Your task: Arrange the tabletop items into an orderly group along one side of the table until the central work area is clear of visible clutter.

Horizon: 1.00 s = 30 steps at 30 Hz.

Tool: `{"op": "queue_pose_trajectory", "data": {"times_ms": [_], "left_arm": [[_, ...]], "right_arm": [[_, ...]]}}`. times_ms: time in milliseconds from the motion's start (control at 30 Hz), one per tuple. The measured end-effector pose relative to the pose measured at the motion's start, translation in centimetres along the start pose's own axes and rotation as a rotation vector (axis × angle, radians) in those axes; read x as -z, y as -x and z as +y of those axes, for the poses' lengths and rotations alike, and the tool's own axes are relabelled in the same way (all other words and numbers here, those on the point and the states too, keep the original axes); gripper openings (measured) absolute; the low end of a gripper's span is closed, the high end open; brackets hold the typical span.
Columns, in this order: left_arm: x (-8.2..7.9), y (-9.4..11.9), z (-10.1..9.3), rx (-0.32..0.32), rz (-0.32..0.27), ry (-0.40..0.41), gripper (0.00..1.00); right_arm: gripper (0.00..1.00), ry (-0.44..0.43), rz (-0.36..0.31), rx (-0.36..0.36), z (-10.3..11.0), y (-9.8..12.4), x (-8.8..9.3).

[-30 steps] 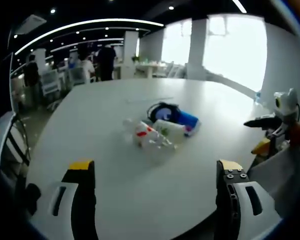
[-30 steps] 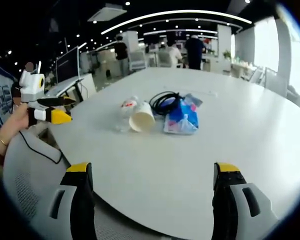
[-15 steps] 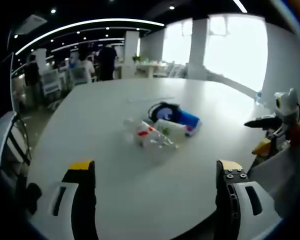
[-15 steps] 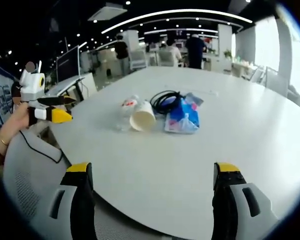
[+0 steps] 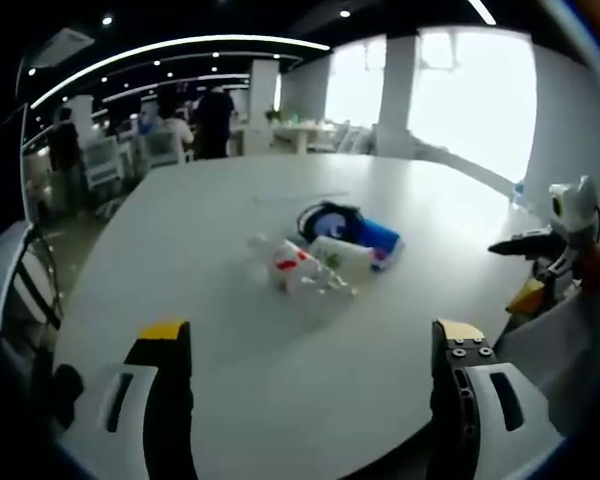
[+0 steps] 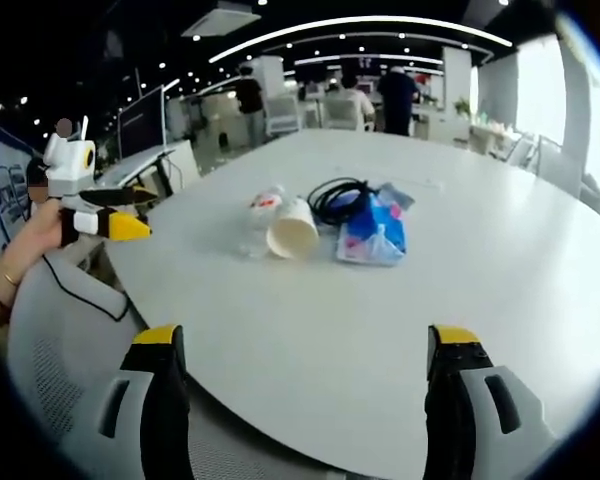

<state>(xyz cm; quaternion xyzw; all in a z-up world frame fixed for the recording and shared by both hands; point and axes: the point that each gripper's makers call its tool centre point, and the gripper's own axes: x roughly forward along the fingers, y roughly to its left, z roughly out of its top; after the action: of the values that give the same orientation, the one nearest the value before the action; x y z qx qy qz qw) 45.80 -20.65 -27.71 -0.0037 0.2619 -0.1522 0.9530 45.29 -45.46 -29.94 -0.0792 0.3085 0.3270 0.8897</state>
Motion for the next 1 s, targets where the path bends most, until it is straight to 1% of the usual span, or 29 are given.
{"op": "queue_pose_trajectory", "data": {"times_ms": [267,367,633,700,833,900,1000], "left_arm": [[-0.02,0.1,-0.02,0.0,-0.006,0.009,0.97],[0.01,0.12,-0.05,0.0,-0.006,0.01,0.97],[0.31,-0.09,-0.08,0.003,0.012,0.01,0.96],[0.31,-0.08,-0.07,0.003,0.01,0.018,0.96],[0.29,-0.04,0.05,0.006,0.005,0.06,0.94],[0.27,0.0,0.15,-0.001,0.002,0.071,0.93],[0.53,-0.01,0.37,-0.012,0.021,0.068,0.92]], "right_arm": [[0.99,-0.002,0.013,-0.021,0.4,-0.11,0.16],[0.99,0.001,0.021,-0.018,0.37,-0.09,0.38],[0.99,-0.003,0.02,-0.011,0.12,0.0,0.44],[0.98,-0.005,0.02,-0.011,0.11,-0.01,0.44],[0.98,-0.001,0.021,-0.01,0.11,-0.01,0.47],[0.98,0.001,0.02,-0.014,0.17,-0.03,0.45],[0.98,0.006,0.021,-0.018,0.29,-0.06,0.44]]}}
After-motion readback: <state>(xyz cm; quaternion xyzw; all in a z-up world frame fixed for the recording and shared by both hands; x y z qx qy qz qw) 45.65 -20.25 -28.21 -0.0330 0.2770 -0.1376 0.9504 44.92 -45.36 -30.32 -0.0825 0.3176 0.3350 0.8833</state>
